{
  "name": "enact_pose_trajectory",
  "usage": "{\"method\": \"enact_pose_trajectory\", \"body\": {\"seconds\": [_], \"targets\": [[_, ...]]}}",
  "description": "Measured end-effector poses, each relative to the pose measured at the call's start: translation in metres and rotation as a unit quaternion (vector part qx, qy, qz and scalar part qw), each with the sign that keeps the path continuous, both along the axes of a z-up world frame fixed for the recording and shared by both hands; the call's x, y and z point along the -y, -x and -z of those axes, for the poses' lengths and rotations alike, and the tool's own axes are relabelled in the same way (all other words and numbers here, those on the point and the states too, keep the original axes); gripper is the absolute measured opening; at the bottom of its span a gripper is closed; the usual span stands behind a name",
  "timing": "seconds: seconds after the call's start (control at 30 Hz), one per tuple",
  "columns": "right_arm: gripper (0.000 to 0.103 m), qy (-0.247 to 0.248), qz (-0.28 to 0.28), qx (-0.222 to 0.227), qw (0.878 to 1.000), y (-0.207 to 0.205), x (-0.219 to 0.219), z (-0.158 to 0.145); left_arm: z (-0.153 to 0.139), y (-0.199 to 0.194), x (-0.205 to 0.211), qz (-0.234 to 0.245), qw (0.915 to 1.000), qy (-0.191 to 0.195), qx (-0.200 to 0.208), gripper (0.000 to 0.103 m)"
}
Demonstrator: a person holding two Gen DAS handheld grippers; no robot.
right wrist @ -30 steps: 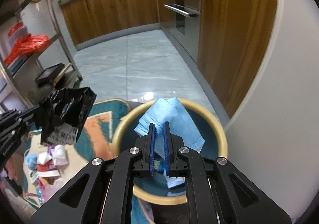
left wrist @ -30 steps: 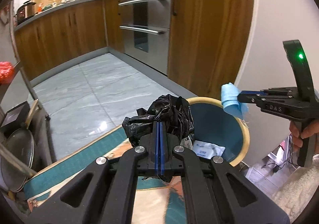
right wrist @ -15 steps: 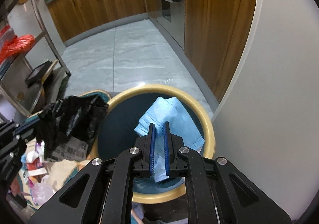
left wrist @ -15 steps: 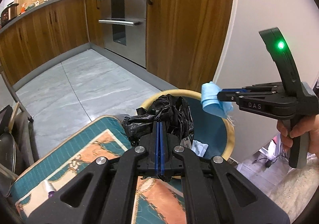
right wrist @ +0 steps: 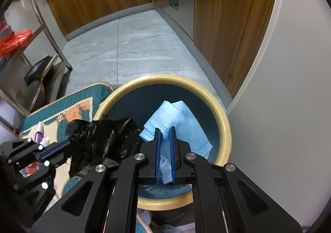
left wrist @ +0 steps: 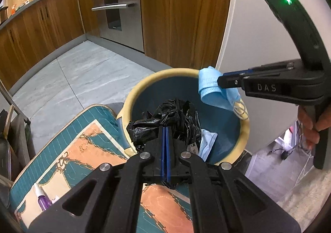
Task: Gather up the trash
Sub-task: 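Release the blue mask into the bin with the right tool while the left drops the black bag, then move both tools back over the mat toward the remaining trash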
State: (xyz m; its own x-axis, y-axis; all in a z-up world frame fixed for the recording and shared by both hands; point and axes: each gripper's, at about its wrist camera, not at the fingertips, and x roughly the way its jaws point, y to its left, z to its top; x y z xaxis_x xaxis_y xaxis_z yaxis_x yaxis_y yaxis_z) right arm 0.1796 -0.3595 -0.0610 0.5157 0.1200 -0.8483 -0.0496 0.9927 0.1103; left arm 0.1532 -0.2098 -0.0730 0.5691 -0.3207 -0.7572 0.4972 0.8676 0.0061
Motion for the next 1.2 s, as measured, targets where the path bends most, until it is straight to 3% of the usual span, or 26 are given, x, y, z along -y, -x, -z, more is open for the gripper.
{"method": "enact_pose_trajectory", "body": {"seconds": [0.07,0.17,0.23,0.3,0.43,0.5,0.57,0.6,0.8,0.97,1.07,1.2], "targets": [[0.009,0.002,0.001,-0.002,1.000,-0.001,0.001,0.002,0.000,-0.001,0.000,0.001,1.0000,0.004,-0.003,0.001],[0.010,-0.005,0.006,-0.002,1.000,-0.004,0.004,0.003,-0.003,-0.001,-0.001,-0.001,0.9999,0.013,-0.002,0.012],[0.010,-0.008,0.009,-0.001,1.000,-0.005,0.006,0.003,-0.006,-0.001,-0.002,-0.007,0.9999,0.015,0.002,0.022],[0.010,-0.009,0.014,-0.001,1.000,-0.005,0.007,0.003,-0.008,-0.002,-0.006,-0.015,0.9997,0.022,0.002,0.042],[0.010,-0.012,0.019,-0.001,1.000,-0.005,0.004,0.003,-0.011,0.000,-0.008,-0.018,0.9995,0.024,0.005,0.045],[0.012,-0.009,0.019,0.002,1.000,-0.005,0.002,0.000,-0.014,0.002,-0.010,-0.020,0.9995,0.021,0.011,0.053],[0.022,-0.006,0.022,0.006,1.000,-0.004,0.000,-0.004,-0.018,0.005,-0.012,-0.021,0.9995,0.016,0.018,0.055],[0.031,-0.006,0.024,0.008,1.000,-0.004,0.001,-0.006,-0.020,0.006,-0.014,-0.021,0.9994,0.016,0.021,0.056],[0.053,-0.009,0.030,0.035,0.999,0.005,0.000,-0.029,-0.042,0.019,-0.032,-0.039,0.9978,0.021,0.049,0.073],[0.065,-0.018,0.038,0.051,0.998,0.014,-0.004,-0.048,-0.067,0.036,-0.050,-0.063,0.9950,0.035,0.069,0.090],[0.079,-0.023,0.033,0.073,0.997,0.023,-0.009,-0.063,-0.082,0.050,-0.061,-0.076,0.9928,0.039,0.084,0.097],[0.093,-0.043,0.023,0.097,0.994,0.034,-0.015,-0.081,-0.101,0.068,-0.076,-0.082,0.9908,0.037,0.101,0.097]]}}
